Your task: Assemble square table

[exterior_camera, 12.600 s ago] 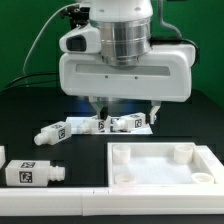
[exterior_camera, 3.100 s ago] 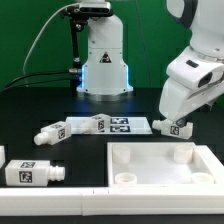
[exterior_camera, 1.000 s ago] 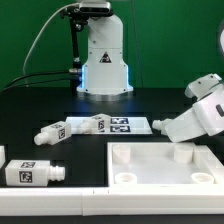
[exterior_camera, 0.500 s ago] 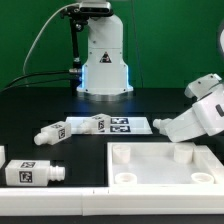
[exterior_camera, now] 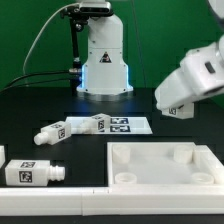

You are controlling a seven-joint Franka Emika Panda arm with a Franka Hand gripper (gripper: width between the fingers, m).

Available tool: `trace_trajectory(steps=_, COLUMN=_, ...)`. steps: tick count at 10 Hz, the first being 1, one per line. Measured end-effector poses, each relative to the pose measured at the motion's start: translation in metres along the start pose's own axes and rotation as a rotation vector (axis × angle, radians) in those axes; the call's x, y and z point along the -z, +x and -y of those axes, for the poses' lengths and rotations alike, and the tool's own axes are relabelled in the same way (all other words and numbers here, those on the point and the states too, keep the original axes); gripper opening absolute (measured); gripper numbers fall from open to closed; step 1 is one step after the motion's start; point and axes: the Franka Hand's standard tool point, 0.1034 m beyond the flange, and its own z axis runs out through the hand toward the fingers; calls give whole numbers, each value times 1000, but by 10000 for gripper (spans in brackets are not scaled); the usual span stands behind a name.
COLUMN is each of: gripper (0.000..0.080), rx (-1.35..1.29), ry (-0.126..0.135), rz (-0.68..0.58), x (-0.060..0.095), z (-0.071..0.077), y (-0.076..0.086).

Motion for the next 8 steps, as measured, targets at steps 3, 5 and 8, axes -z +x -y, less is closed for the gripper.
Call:
trace_trajectory(steps=3, gripper=284, rx=-5, ry=-26, rz=-215, x=1, z=-7, y=14)
trace_trajectory(steps=5, gripper=284, rx=37, ry=6, rz=-323, x=19, z=-15, y=8)
trace_trajectory(steps=8, gripper=284, rx=131, ry=-79, rz=-541, x=62, z=-33, y=6)
